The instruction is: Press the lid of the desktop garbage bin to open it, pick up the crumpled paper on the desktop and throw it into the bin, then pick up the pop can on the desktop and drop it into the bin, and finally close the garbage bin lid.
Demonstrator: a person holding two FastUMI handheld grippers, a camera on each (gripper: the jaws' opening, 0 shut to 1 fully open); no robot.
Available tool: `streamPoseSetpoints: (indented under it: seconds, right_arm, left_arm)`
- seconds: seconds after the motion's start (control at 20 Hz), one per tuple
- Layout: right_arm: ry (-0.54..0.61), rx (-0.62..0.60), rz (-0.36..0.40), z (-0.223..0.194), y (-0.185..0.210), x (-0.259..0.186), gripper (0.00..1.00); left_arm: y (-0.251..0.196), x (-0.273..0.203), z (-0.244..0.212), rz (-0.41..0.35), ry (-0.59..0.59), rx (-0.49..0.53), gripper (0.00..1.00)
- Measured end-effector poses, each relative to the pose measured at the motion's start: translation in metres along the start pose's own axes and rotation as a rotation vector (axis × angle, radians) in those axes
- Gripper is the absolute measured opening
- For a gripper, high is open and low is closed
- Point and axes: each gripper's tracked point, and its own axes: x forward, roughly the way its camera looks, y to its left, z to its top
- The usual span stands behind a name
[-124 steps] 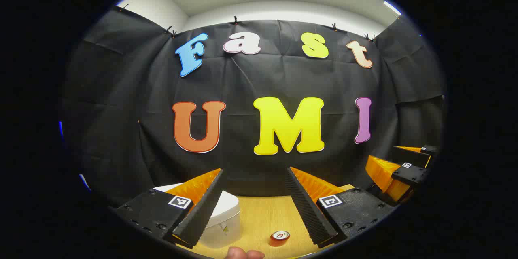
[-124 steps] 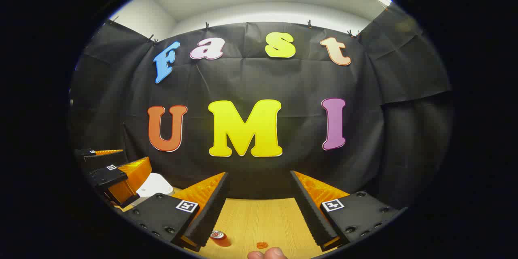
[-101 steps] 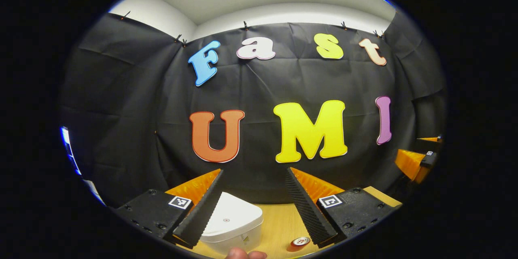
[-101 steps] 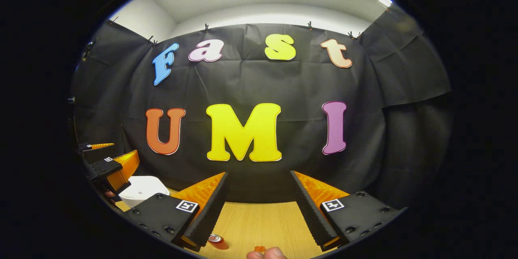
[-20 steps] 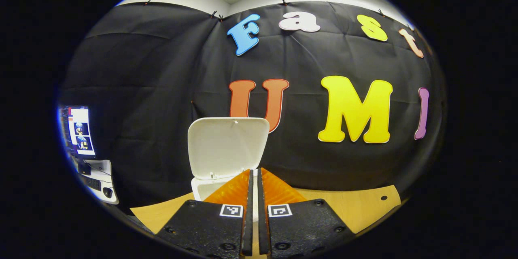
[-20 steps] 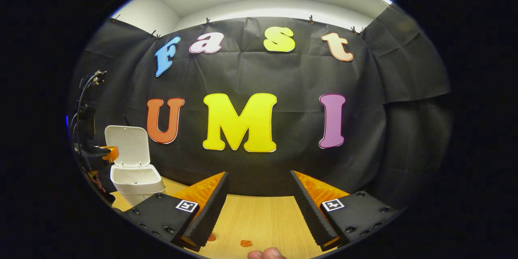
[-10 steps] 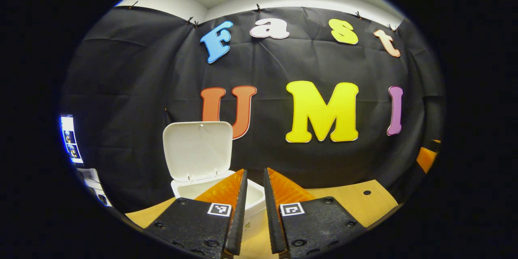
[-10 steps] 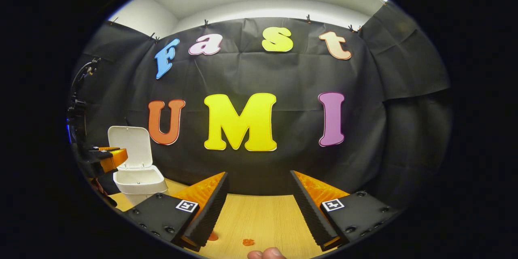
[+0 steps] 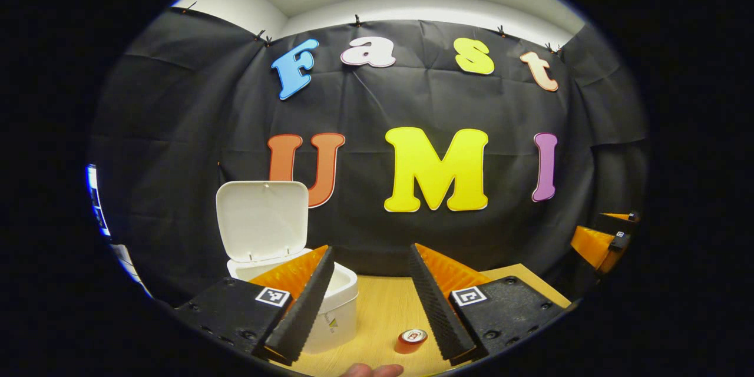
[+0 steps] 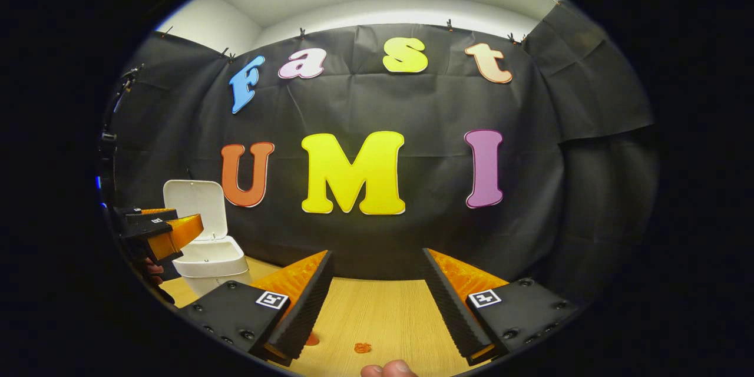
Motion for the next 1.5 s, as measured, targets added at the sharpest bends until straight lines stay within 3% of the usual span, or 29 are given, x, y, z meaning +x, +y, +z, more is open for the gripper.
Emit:
streamPoseSetpoints:
  seconds: [0.05,0.1,0.15,0.45,0.55,0.8,1.1,1.5]
  right_arm:
    - [0.007,-0.001,0.001,-0.003,0.0,-0.001,0.95]
    - [0.031,0.001,0.019,-0.012,0.003,-0.002,0.93]
    - [0.046,0.004,0.034,-0.018,0.005,-0.004,0.95]
    - [0.163,-0.008,0.066,-0.068,0.002,-0.004,0.95]
    - [0.221,-0.025,0.107,-0.098,0.007,-0.002,0.95]
    - [0.396,-0.027,0.12,-0.182,0.007,0.007,0.95]
    - [0.542,-0.02,0.157,-0.245,0.015,0.025,0.95]
    - [0.653,-0.06,0.177,-0.314,0.019,0.064,0.94]
  left_arm:
    - [-0.004,-0.001,0.0,-0.014,-0.001,0.001,0.82]
    - [-0.011,-0.003,0.001,-0.042,-0.005,0.008,0.93]
    - [-0.013,-0.004,0.0,-0.056,-0.013,0.016,0.96]
    - [-0.025,-0.016,-0.014,-0.117,0.038,0.042,0.96]
    - [-0.032,-0.026,-0.024,-0.147,0.059,0.031,0.96]
    - [-0.021,-0.042,-0.04,-0.12,0.115,0.066,0.96]
    - [0.004,-0.047,-0.052,-0.055,0.162,0.07,0.96]
    - [0.045,-0.053,-0.062,0.06,0.208,0.098,0.96]
